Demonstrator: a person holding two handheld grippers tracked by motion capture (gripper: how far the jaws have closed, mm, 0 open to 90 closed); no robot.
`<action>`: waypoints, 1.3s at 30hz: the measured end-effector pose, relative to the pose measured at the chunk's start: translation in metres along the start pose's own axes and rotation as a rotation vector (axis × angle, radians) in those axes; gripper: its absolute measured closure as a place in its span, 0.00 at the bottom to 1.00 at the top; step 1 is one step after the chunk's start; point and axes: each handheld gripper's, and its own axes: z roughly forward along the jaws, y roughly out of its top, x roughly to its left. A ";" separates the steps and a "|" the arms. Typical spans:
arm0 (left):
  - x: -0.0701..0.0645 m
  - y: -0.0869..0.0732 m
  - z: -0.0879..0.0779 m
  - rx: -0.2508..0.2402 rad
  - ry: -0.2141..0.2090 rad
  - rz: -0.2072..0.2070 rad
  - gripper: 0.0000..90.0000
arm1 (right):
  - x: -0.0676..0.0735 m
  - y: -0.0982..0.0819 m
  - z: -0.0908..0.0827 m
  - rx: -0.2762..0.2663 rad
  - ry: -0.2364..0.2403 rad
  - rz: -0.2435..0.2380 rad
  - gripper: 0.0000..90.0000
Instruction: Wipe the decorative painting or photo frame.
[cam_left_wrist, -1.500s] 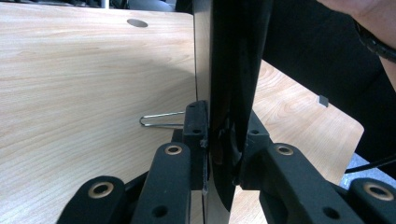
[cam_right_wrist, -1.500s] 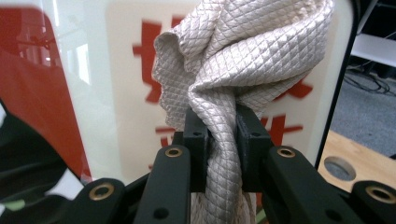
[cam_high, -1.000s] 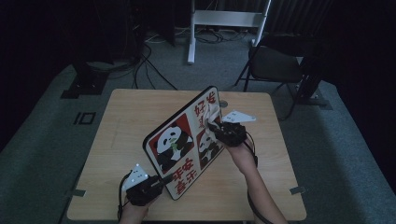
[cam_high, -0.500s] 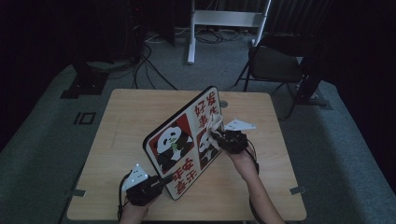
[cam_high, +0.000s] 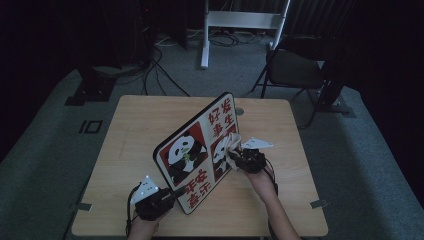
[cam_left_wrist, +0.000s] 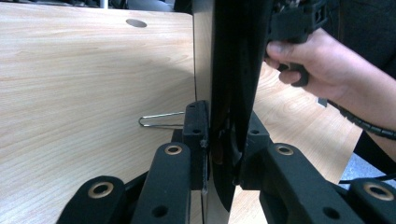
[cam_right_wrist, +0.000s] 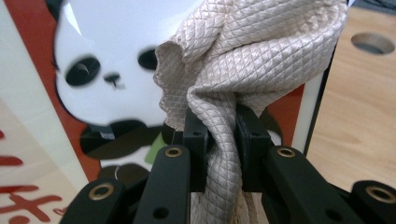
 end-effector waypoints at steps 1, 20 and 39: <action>0.000 0.000 0.000 0.001 0.001 0.001 0.87 | 0.000 -0.002 0.001 0.005 -0.001 0.000 0.86; 0.000 0.000 0.000 0.001 0.001 0.002 0.87 | -0.004 -0.038 0.016 0.099 0.010 0.035 0.86; 0.000 0.000 0.000 0.003 0.004 0.002 0.88 | -0.007 -0.051 0.021 0.151 0.002 0.051 0.86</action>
